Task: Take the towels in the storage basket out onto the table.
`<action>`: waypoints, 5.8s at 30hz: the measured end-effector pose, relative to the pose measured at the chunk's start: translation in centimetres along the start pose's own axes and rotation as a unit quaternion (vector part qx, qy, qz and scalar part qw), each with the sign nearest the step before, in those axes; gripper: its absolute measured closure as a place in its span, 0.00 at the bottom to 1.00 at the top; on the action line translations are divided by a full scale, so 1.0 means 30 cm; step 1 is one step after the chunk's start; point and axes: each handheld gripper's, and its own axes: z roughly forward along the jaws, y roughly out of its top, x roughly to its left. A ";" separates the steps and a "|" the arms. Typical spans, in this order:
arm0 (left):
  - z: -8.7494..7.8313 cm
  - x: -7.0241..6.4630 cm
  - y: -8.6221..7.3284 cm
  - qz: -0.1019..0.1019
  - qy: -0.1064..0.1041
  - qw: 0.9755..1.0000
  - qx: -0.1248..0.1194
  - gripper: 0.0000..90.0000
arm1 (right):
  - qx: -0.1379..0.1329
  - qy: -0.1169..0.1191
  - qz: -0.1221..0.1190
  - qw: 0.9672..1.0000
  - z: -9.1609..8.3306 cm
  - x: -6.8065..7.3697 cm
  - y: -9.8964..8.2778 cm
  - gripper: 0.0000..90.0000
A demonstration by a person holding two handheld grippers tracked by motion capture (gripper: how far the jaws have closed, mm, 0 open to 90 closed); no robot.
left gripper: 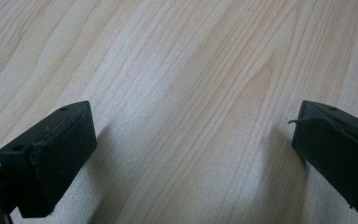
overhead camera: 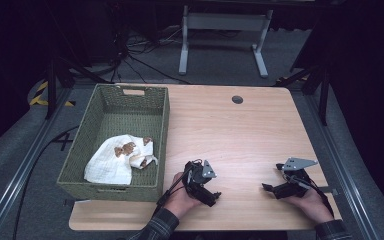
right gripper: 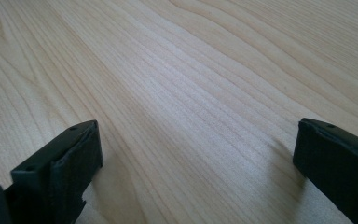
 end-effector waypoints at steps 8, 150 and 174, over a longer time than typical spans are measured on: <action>-0.008 0.009 0.000 -0.003 0.003 1.000 0.009 0.00 | 0.001 -0.001 -0.002 1.000 -0.001 0.000 -0.001 0.02; -0.480 0.248 0.145 -0.071 0.013 0.997 -0.026 0.07 | 0.001 -0.002 0.000 1.000 -0.003 0.002 -0.003 0.02; -0.623 0.362 0.012 -0.117 0.076 0.990 -0.022 0.09 | 0.001 -0.002 0.000 1.000 -0.003 0.002 -0.003 0.02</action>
